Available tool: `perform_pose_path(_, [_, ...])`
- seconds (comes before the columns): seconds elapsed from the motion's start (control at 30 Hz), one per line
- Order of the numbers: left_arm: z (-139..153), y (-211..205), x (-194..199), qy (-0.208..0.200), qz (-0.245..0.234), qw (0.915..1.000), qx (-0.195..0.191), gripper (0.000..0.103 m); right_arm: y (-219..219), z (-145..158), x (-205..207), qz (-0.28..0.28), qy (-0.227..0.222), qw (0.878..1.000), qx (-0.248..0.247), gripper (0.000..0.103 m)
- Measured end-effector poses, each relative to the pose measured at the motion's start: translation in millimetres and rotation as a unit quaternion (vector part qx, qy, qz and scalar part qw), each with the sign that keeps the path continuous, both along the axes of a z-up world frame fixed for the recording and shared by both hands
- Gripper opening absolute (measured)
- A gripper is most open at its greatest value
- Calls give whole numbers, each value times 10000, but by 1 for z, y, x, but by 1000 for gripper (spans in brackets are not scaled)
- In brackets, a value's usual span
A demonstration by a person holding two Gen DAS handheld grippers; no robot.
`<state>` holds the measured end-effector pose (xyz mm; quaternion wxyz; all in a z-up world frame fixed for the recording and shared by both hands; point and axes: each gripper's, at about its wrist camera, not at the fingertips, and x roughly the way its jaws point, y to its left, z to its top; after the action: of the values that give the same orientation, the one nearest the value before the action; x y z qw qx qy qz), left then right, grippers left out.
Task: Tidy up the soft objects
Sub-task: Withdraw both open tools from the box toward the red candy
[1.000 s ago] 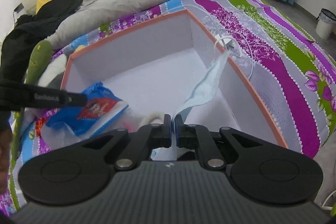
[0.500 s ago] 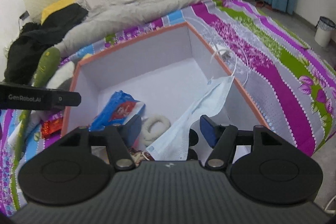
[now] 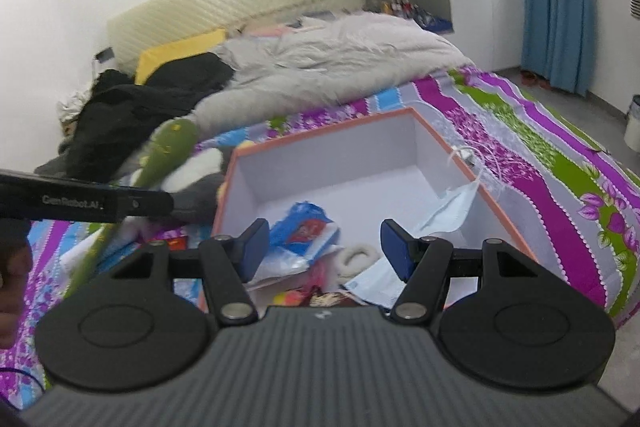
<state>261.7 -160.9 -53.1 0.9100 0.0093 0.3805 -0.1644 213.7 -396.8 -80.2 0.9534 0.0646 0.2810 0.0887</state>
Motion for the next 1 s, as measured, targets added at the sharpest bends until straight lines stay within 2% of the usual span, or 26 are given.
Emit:
perform_pose_path(0.2, [6, 14, -44, -306, 11, 9995, -121, 46, 18, 5, -28, 240, -270, 9993, 42, 64])
perform_pose_path(0.37, [6, 34, -77, -414, 233, 9985, -284, 46, 32, 2, -46, 420, -332, 9985, 139, 64])
perform_pose_path(0.6, [2, 60, -115, -585, 505, 9968, -190, 46, 52, -7, -66, 591, -294, 9976, 199, 64])
perform_pose_path(0.77, [-9, 77, -136, -495, 633, 9961, -356, 46, 65, -13, -82, 667, -270, 9972, 197, 64])
perform_pose_path(1.0, [-23, 97, -160, -446, 876, 9944, -387, 46, 86, -26, -98, 879, -131, 9960, 87, 64])
